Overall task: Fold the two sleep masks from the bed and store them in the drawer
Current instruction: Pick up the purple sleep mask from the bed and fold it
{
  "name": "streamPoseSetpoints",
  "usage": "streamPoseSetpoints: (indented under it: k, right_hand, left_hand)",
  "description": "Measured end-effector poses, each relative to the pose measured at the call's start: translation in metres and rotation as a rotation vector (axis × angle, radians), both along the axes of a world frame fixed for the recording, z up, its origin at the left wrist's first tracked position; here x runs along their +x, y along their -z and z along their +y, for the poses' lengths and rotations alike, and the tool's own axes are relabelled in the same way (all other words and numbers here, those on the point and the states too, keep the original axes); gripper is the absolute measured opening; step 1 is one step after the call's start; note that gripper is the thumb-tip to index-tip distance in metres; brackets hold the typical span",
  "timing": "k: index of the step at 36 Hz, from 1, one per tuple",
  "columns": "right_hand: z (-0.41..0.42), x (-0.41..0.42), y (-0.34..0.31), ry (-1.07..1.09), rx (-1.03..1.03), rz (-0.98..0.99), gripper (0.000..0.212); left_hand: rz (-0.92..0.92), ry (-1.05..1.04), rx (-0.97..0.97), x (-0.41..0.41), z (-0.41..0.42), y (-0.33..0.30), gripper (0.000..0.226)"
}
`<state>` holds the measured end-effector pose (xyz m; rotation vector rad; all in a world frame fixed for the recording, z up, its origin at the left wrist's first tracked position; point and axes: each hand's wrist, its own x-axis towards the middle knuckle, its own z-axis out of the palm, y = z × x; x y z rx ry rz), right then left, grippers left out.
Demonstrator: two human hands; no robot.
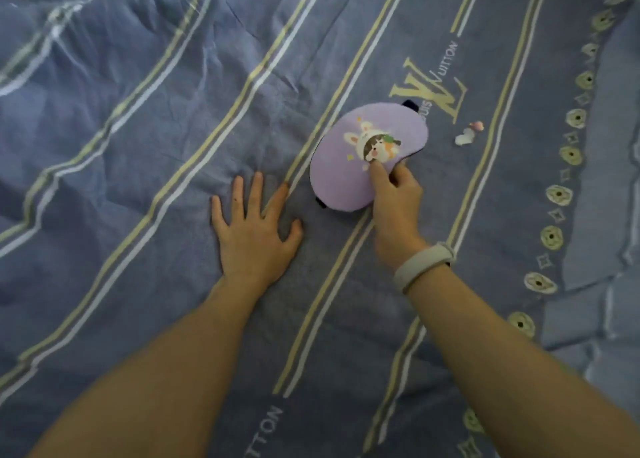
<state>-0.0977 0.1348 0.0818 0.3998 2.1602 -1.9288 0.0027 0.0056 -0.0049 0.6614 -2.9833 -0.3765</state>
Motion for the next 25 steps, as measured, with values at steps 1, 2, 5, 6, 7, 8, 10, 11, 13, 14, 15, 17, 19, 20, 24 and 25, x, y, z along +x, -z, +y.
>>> streamPoseSetpoints:
  k: [1,2,5,6,7,8,10,11,13,14,15,17,19,20,24,25]
  right_hand:
    - [0.013,0.025,-0.002,-0.017,0.021,-0.012,0.012]
    - [0.027,0.05,-0.002,-0.038,0.051,-0.024,0.015]
    - [0.065,0.117,-0.002,-0.088,0.142,-0.038,0.021]
    - [0.075,0.133,-0.001,-0.097,0.162,-0.034,0.021]
    - [0.084,0.151,-0.001,-0.103,0.177,-0.035,0.02]
    - [0.091,0.17,-0.003,-0.112,0.181,-0.04,0.018]
    - [0.101,0.207,-0.009,-0.135,0.18,-0.058,0.017]
    - [0.104,0.225,-0.015,-0.154,0.174,-0.07,0.016]
    - [0.109,0.259,-0.028,-0.199,0.166,-0.094,0.012]
    - [0.111,0.275,-0.036,-0.221,0.164,-0.099,0.011]
    - [0.113,0.291,-0.043,-0.247,0.165,-0.104,0.011]
    - [0.117,0.324,-0.059,-0.317,0.173,-0.118,0.012]
    - [0.121,0.359,-0.076,-0.41,0.189,-0.124,0.017]
    - [0.123,0.375,-0.083,-0.46,0.198,-0.124,0.018]
    - [0.127,0.443,-0.118,-0.682,0.225,-0.144,0.02]
    - [0.127,0.461,-0.126,-0.741,0.234,-0.157,0.022]
  left_hand:
    - [0.009,0.006,-0.001,0.001,0.0,0.0,0.054]
    - [0.013,0.01,-0.002,0.002,0.0,0.0,0.054]
    - [0.0,0.033,0.017,0.007,-0.001,-0.003,0.055]
    - [-0.01,0.037,0.036,0.009,0.0,-0.004,0.054]
    - [-0.016,0.033,0.056,0.015,0.003,-0.006,0.053]
    - [-0.014,0.028,0.078,0.028,0.008,-0.008,0.051]
    - [-0.011,0.017,0.163,0.063,0.025,-0.016,0.049]
    - [-0.016,0.0,0.24,0.085,0.035,-0.022,0.048]
    - [-0.003,-0.059,0.466,0.136,0.058,-0.042,0.044]
    - [0.032,-0.108,0.602,0.162,0.07,-0.055,0.039]
    - [0.066,-0.17,0.726,0.189,0.08,-0.071,0.034]
    - [0.074,-0.3,0.928,0.244,0.096,-0.1,0.03]
    - [0.067,-0.397,1.056,0.301,0.104,-0.125,0.03]
    - [0.073,-0.439,1.095,0.328,0.105,-0.137,0.031]
    - [0.125,-0.584,1.168,0.429,0.108,-0.184,0.034]
    - [0.15,-0.598,1.176,0.454,0.109,-0.196,0.035]
